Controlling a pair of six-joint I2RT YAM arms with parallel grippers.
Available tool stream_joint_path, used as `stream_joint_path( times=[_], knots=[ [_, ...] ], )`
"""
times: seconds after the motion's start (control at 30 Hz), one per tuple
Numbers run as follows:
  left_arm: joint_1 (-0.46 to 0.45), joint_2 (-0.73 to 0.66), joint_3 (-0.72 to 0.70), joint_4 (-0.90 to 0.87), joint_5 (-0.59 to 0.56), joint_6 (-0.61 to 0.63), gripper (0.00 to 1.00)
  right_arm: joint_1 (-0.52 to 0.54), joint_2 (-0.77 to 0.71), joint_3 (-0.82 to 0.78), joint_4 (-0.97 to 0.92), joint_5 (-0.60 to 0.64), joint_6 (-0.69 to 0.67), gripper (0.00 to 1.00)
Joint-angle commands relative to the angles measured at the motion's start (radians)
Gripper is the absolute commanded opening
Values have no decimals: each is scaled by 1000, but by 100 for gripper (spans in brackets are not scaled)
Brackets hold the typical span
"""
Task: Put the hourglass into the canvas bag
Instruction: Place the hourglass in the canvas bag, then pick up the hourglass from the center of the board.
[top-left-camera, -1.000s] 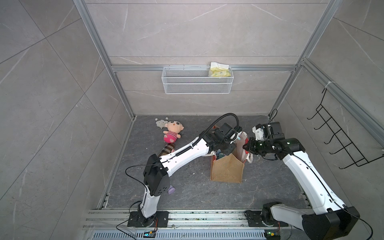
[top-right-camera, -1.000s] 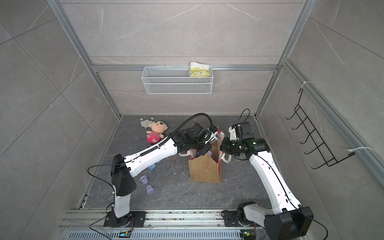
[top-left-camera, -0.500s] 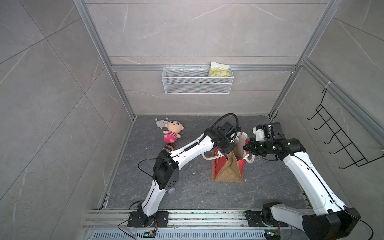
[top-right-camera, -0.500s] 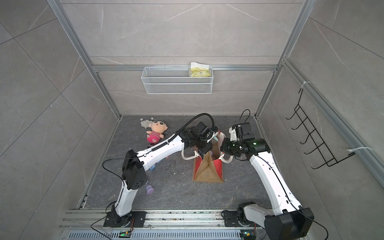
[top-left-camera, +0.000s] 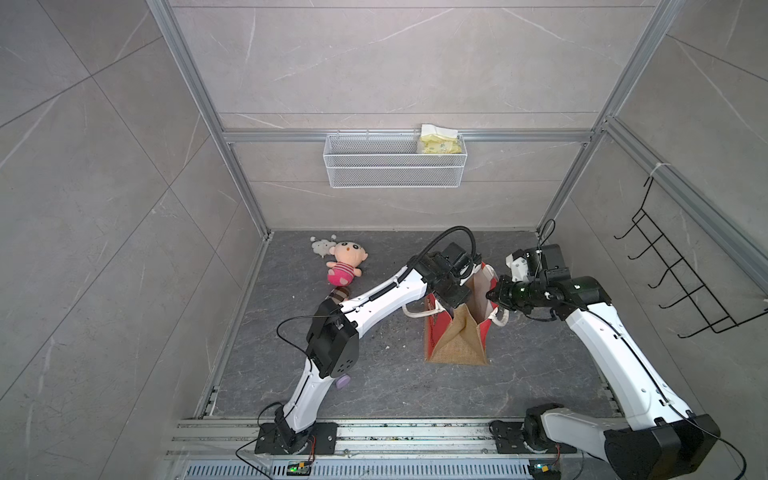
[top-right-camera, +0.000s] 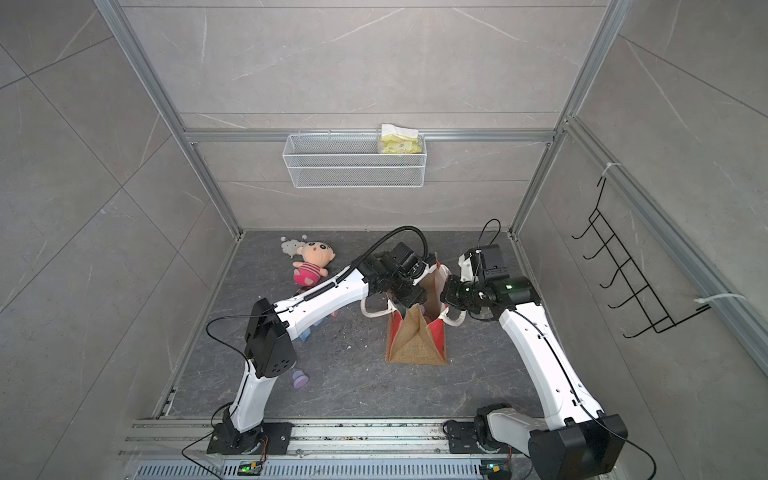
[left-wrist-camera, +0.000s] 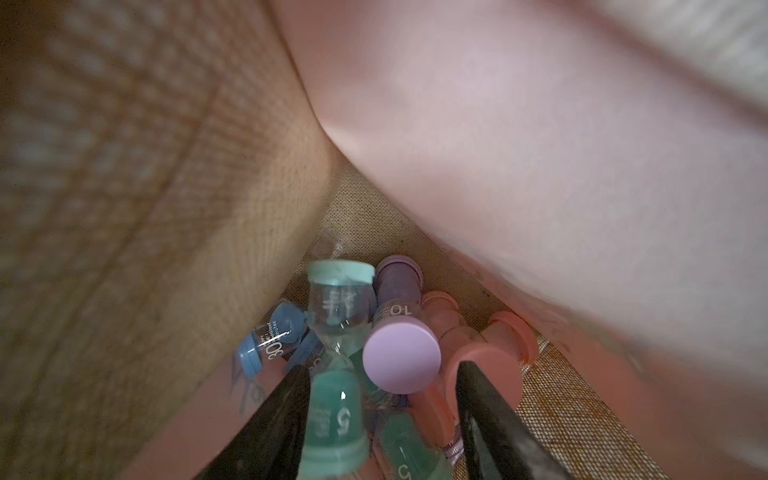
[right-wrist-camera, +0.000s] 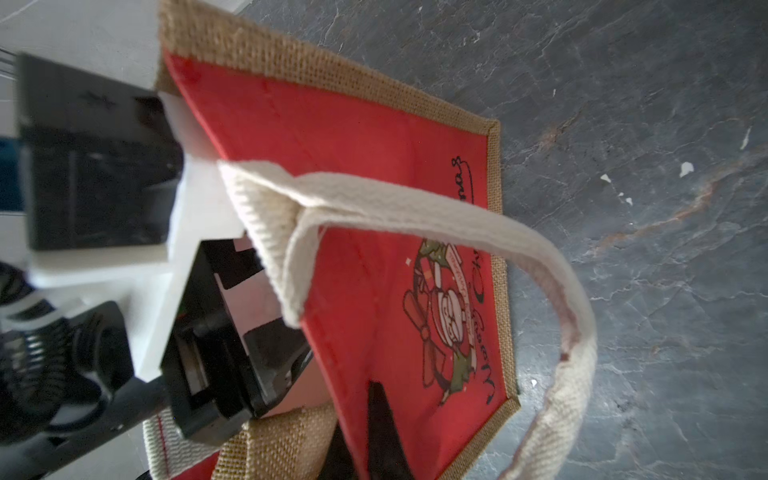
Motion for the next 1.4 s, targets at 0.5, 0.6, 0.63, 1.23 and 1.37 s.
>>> stream_joint_path(
  times=[0.5,0.6,0.63,1.23,1.37],
  knots=[
    [21,-454,-238,180,26,-121,86,-4,-12,78,34,-14,-43,0],
    [29,-565,-334,225,-27,-189,86,-3,7,87,17,-16,-52,0],
    [31,-597,-355,219,-67,-220,87,-1,10,85,15,-26,-54,0],
    [212,-715,-830,3,-415,-861,89,1,-21,135,-121,121,-89,56],
    [262,-627,-873,89,-359,-919,89,7,-33,143,-130,109,-96,61]
  ],
)
